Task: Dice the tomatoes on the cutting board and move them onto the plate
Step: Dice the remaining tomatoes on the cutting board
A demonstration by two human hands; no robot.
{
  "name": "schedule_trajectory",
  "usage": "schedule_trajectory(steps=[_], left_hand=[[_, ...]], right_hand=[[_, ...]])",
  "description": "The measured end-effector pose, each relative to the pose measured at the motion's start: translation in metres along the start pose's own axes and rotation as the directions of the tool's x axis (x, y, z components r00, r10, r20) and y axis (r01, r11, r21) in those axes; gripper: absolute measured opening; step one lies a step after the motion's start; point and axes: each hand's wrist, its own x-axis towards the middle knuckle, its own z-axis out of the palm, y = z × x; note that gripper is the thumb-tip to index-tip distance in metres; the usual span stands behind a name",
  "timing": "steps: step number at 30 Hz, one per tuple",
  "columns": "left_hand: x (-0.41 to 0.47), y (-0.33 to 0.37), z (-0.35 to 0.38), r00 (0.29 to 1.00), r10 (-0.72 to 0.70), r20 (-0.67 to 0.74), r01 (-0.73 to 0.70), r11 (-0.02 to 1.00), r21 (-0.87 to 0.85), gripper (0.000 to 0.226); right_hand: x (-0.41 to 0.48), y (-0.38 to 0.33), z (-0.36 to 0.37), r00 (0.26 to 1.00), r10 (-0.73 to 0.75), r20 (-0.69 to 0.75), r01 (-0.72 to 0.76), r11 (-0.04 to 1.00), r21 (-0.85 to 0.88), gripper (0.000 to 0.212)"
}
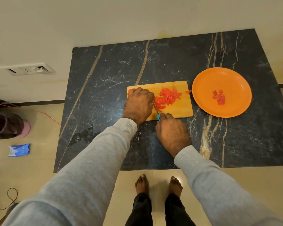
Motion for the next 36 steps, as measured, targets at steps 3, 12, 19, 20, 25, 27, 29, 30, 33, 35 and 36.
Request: schedule_trajectory(steps=[3, 12, 19, 20, 25, 27, 29, 30, 33, 35, 36], left_hand=[[0.004, 0.003, 0.002, 1.0, 0.003, -0.009, -0.003, 0.999, -0.032, 0.024], [0.013, 0.012, 0.005, 0.999, 0.028, -0.017, -0.029, 0.996, -0.081, 0.026], [0.017, 0.014, 0.006, 1.0, -0.009, -0.005, 0.008, 0.993, -0.117, 0.026], [0.017, 0.014, 0.006, 1.0, -0.029, -0.006, 0.028, 0.992, -0.125, 0.026], [0.016, 0.014, 0.005, 1.0, -0.019, 0.018, 0.022, 0.99, -0.14, 0.028], [0.016, 0.017, 0.005, 1.0, 0.002, 0.026, 0.002, 0.99, -0.142, 0.027], [0.015, 0.018, 0.005, 0.999, 0.005, 0.032, 0.0, 0.989, -0.15, 0.026], [0.014, 0.019, 0.005, 0.999, 0.007, 0.034, -0.001, 0.989, -0.149, 0.026], [0.011, 0.019, 0.006, 0.999, 0.018, 0.031, -0.013, 0.989, -0.15, 0.026], [0.009, 0.018, 0.006, 1.0, 0.019, 0.024, -0.016, 0.988, -0.153, 0.026], [0.008, 0.018, 0.006, 1.0, 0.019, 0.023, -0.015, 0.988, -0.156, 0.026]], right_hand=[[0.002, 0.006, 0.0, 1.0, 0.011, -0.021, -0.011, 1.0, -0.004, 0.035], [0.013, 0.03, -0.003, 0.997, 0.055, -0.061, -0.057, 0.998, -0.016, 0.034], [-0.006, 0.039, 0.0, 0.997, -0.047, -0.055, 0.048, 0.999, 0.024, 0.044], [-0.014, 0.038, 0.003, 0.996, -0.08, -0.027, 0.08, 0.997, 0.015, 0.045], [-0.023, 0.046, 0.012, 0.997, -0.074, 0.008, 0.074, 0.997, -0.02, 0.049], [-0.019, 0.052, 0.009, 0.999, -0.053, 0.002, 0.053, 0.998, -0.043, 0.048], [-0.017, 0.059, 0.006, 0.999, -0.033, 0.003, 0.034, 0.998, -0.043, 0.047], [-0.017, 0.063, 0.005, 1.0, -0.021, 0.0, 0.021, 0.999, -0.039, 0.047], [-0.015, 0.075, 0.007, 0.999, 0.0, -0.038, -0.001, 1.0, -0.026, 0.047], [-0.014, 0.078, 0.01, 0.998, -0.014, -0.063, 0.014, 1.0, -0.012, 0.046], [-0.016, 0.077, 0.011, 0.996, -0.038, -0.079, 0.038, 0.999, 0.004, 0.046]])
